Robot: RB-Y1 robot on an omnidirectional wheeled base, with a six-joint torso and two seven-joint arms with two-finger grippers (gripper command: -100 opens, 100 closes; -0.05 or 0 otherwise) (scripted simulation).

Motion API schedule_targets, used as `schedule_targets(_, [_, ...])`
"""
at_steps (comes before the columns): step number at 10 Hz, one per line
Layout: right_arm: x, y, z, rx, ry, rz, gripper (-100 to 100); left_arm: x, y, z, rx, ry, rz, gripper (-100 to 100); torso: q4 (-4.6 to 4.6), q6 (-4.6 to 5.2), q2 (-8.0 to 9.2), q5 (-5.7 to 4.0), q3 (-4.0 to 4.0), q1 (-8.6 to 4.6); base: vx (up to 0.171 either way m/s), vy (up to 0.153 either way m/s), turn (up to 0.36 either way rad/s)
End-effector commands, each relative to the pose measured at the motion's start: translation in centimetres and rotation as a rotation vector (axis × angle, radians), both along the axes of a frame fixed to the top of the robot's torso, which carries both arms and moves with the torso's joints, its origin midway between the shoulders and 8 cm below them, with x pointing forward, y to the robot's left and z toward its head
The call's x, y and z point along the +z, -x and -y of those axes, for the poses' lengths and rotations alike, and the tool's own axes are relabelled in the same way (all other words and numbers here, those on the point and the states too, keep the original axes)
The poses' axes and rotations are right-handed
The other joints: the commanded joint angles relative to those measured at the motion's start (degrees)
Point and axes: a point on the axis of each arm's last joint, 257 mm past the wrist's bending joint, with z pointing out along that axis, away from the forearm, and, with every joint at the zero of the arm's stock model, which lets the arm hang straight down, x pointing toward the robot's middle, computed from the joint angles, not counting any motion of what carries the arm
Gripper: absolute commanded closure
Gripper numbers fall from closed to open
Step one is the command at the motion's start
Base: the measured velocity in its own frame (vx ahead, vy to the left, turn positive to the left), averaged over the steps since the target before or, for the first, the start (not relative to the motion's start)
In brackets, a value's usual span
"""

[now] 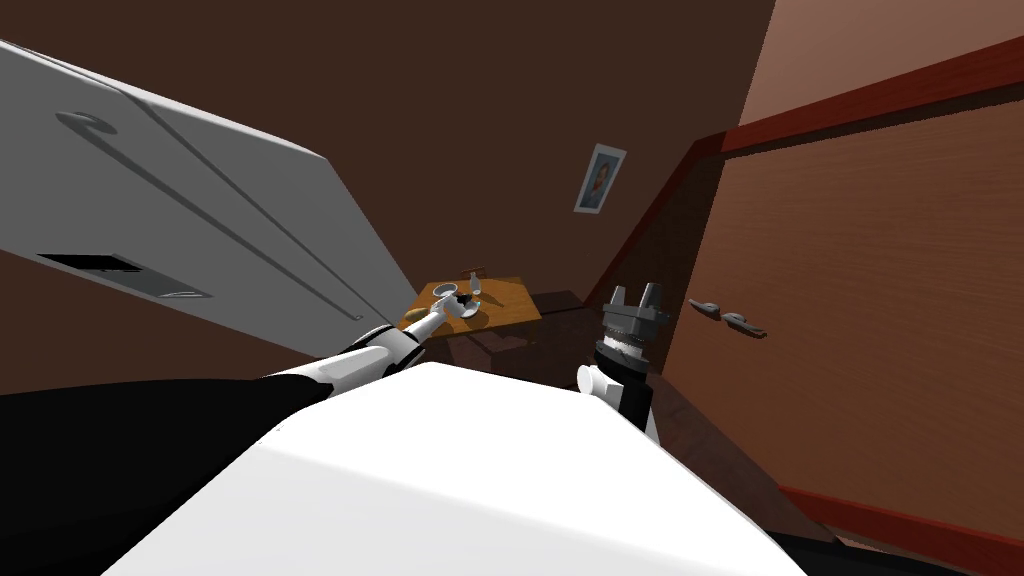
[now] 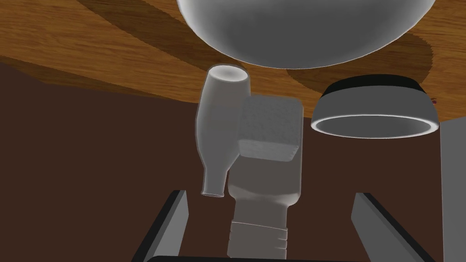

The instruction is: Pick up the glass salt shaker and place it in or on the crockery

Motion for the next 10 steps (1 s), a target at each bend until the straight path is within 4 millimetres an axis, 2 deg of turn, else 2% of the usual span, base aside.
schedule_targets(1, [0.0, 0.0, 0.0, 0.0, 0.0, 0.0, 0, 0.0, 0.0, 0.0, 0.0, 0.0, 0.0, -100, 0.0, 0.0, 0.0, 0.0, 0.0, 0.0, 0.0, 0.0, 0.0])
schedule_targets(3, [0.0, 0.0, 0.0, 0.0, 0.0, 0.0, 0, 0.0, 0.0, 0.0, 0.0, 0.0, 0.0, -100, 0.0, 0.0, 0.02, 0.0, 0.01, 0.01, 0.0, 0.0, 0.0])
schedule_targets(4, [0.0, 0.0, 0.0, 0.0, 0.0, 0.0, 0, 0.0, 0.0, 0.0, 0.0, 0.0, 0.0, 0, 0.01, 0.0, 0.02, 0.0, 0.01, 0.01, 0.0, 0.0, 0.0])
schedule_targets(5, [0.0, 0.0, 0.0, 0.0, 0.0, 0.0, 0, 1.8, -1.0, 0.3, 0.001, -0.007, 0.009, -100, 0.01, 0.0, 0.02, 0.0, 0.01, 0.01, -0.036, 0.011, -0.003])
schedule_targets(10, [0.0, 0.0, 0.0, 0.0, 0.0, 0.0, 0, 5.3, -2.9, 1.1, 0.002, -0.018, 0.024, -100, 0.04, 0.0, 0.17, 0.0, 0.1, 0.03, -0.045, 0.011, -0.004])
